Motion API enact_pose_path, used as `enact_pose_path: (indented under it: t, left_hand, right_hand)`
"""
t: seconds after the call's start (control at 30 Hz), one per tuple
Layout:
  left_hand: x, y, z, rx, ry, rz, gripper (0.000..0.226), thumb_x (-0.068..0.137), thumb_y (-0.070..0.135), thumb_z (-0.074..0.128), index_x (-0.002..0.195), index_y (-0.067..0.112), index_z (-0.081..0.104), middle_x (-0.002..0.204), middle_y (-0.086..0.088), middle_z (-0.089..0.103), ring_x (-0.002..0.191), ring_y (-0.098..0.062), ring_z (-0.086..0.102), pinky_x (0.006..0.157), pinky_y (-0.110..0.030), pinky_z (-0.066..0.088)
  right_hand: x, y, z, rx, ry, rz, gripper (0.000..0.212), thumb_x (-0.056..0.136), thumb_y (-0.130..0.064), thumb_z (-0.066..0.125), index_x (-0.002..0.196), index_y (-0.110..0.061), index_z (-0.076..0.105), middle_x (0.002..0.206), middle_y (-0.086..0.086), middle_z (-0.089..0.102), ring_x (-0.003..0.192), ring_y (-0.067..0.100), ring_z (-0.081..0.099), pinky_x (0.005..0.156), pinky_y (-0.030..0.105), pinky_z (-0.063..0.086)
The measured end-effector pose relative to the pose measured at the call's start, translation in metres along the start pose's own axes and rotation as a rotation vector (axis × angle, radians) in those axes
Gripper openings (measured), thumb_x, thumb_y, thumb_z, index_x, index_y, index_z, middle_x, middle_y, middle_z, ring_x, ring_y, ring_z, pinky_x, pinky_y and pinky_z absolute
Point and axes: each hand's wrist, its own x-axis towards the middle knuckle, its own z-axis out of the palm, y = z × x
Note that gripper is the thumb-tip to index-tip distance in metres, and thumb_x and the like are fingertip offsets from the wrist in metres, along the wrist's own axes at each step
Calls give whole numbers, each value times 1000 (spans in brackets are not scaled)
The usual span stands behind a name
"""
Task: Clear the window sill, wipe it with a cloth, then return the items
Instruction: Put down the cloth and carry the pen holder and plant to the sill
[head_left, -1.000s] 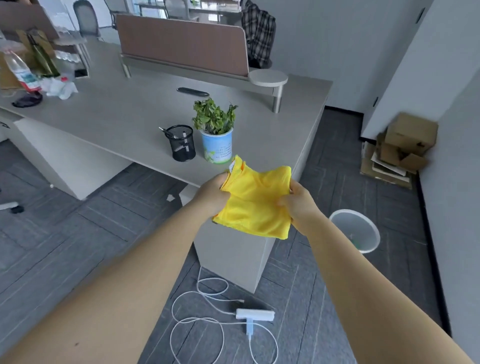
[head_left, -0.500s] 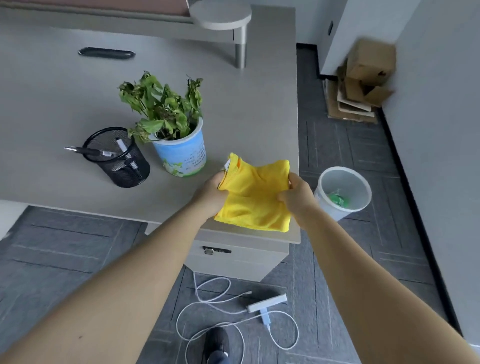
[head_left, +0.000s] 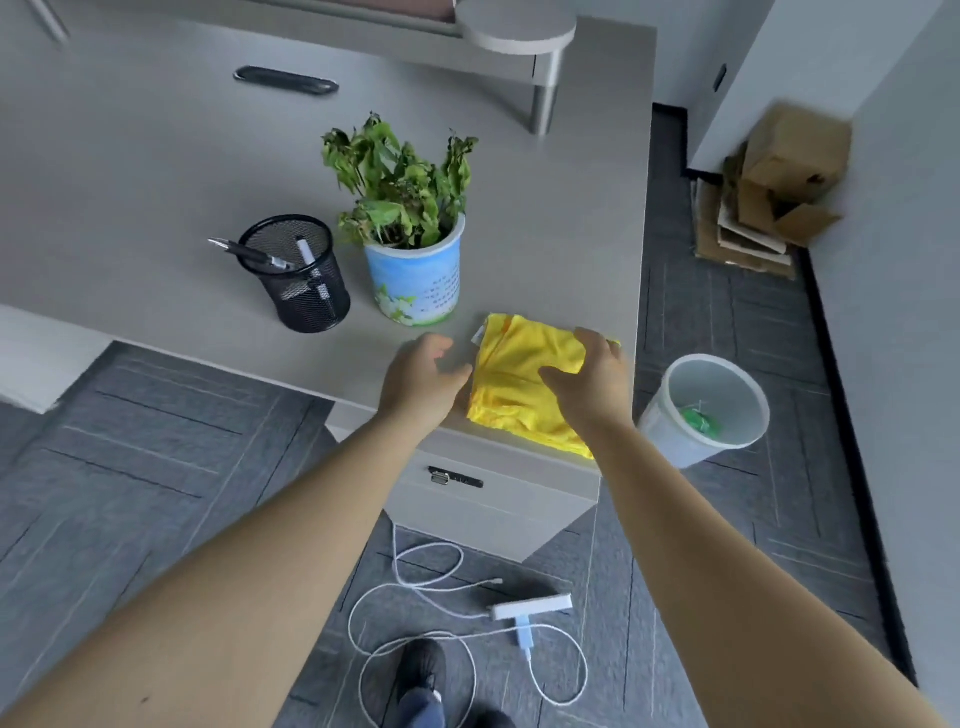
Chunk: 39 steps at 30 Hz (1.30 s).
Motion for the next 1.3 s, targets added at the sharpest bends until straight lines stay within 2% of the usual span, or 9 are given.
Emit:
enact_pose_path:
  t: [0.2,0.4,0.5,0.6,0.73,0.8,0.97,1.13,1.3]
  left_hand:
    - [-9,-37,-57,-100,187,-9,40,80,19,63,115,3,54,126,-16,56,119,-27,49,99,-31,36]
    - [28,-77,-100,-179,337,-41,63,73,18,70,125,0,40,132,-20,41,122,-31,41,106,-40,35]
    - [61,-92,-109,-260,294,-57,82,71,18,73,135,4,25,144,-15,28,132,-26,31,112,-38,27]
    - [96,-100,-109,-309,222,-33,95,67,18,76,140,7,16,150,-13,22,139,-23,24,116,-37,22]
    - [126,-105,-104,-395,152,66,83,49,23,81,120,12,37,121,-2,52,112,-18,51,102,-32,39]
    - [134,-106,-100,-449,149,114,73,44,23,77,106,23,39,104,8,54,98,-12,54,93,-28,42]
    - [144,-108,-100,-479,114,183,60,41,23,79,88,35,43,99,9,59,93,-5,59,91,-28,44]
    - [148,-104,-107,-447,120,178,79,33,37,76,102,10,50,109,-9,64,98,-18,63,93,-36,48]
    - [137,-90,-121,-465,85,180,80,36,31,80,106,9,48,107,-7,65,100,-21,63,94,-41,49]
  right_hand:
    - [-7,-42,55,128,-92,-84,72,78,-17,71,138,-2,35,141,15,41,134,26,35,106,27,27]
    - [14,-73,106,244,-29,-79,89,70,-18,77,142,-6,26,143,15,36,136,28,30,112,34,27]
    - [33,-83,129,334,83,-101,101,53,-26,83,137,-8,31,136,14,45,129,30,41,109,47,35]
    - [54,-82,146,423,154,-131,114,45,-26,83,141,-7,24,140,12,40,132,27,39,111,45,34]
    - [74,-77,160,494,220,-181,132,38,-38,82,145,-5,12,150,15,26,141,28,26,116,46,27]
    - [78,-73,164,503,240,-191,129,38,-41,81,144,-7,15,147,14,31,138,27,32,114,46,30]
    - [85,-72,165,500,273,-179,108,50,-23,83,137,-5,21,128,4,41,118,17,46,104,31,41]
    - [87,-76,165,497,331,-188,94,56,-11,86,130,-2,28,113,-1,42,102,12,47,75,1,42]
    - [76,-92,154,569,345,-214,92,47,-20,80,126,-7,35,114,4,48,100,13,52,77,8,47]
